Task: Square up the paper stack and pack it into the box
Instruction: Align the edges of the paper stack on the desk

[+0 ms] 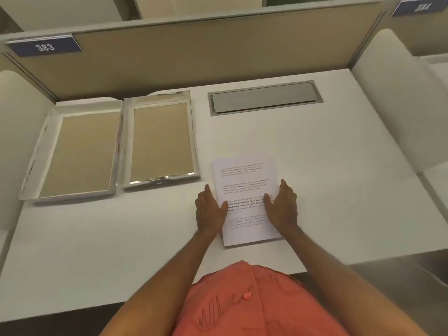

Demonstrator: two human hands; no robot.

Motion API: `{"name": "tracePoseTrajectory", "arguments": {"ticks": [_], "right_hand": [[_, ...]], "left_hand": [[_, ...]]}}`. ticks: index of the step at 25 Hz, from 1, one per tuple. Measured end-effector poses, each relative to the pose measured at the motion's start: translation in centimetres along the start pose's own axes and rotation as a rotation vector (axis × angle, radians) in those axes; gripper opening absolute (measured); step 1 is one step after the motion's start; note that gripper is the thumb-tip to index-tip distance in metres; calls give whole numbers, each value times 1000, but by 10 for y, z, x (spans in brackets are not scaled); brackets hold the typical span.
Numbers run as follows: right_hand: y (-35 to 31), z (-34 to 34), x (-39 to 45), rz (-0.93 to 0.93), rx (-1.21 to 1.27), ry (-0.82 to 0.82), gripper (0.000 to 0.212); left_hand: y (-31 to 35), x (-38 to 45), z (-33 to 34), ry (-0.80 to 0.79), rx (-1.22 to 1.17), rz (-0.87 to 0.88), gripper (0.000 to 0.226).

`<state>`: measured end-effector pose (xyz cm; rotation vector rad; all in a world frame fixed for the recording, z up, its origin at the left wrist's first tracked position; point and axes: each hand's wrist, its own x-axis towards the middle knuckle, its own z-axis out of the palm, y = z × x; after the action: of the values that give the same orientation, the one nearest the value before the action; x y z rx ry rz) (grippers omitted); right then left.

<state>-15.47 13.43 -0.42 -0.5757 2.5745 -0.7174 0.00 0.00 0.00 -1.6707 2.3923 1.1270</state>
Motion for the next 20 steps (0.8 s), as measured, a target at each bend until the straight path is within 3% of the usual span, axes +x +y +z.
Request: {"name": "tracePoseTrajectory", "arguments": {"ticks": [5, 12, 17, 20], "right_hand": [[-4, -1, 14, 148, 35, -81, 72], [-6, -9, 43, 371, 246, -130, 73], [-2, -18, 63, 503, 550, -354, 67], [-9, -18, 63, 493, 407, -375, 75]], "left_hand": [[14, 15, 3, -103, -130, -155, 81], [25, 17, 6, -139, 36, -141, 79], [29, 20, 4, -158, 74, -155, 78], [30, 19, 4, -160, 81, -153, 78]]}}
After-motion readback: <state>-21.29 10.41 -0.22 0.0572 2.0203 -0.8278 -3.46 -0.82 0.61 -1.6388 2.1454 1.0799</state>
